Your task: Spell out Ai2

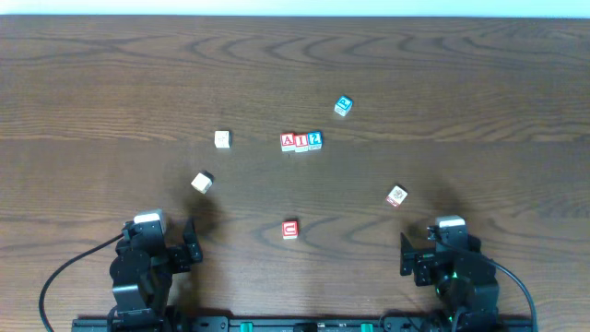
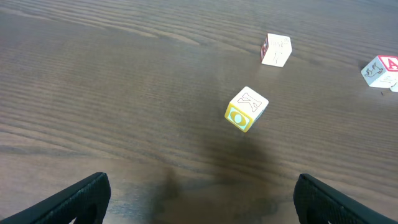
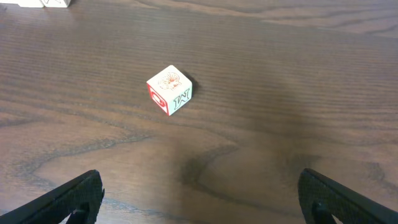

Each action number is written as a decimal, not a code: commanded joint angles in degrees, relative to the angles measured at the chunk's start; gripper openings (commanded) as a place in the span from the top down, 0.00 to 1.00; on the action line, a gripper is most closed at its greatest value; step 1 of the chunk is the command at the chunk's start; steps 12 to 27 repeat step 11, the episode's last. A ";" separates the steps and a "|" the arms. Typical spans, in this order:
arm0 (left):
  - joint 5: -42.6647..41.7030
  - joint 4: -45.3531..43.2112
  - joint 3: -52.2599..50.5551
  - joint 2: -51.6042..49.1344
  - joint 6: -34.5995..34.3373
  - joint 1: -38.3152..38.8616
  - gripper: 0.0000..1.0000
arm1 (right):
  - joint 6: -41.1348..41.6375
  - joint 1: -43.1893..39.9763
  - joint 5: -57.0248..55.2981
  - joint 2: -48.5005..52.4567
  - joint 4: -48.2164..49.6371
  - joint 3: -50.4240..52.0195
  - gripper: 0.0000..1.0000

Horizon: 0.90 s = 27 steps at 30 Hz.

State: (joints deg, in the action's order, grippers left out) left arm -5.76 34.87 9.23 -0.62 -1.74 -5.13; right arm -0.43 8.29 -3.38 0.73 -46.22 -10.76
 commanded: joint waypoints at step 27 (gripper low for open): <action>0.39 -0.04 -0.33 0.37 -0.83 0.24 0.05 | 1.03 -0.39 0.44 -0.42 0.00 0.61 0.01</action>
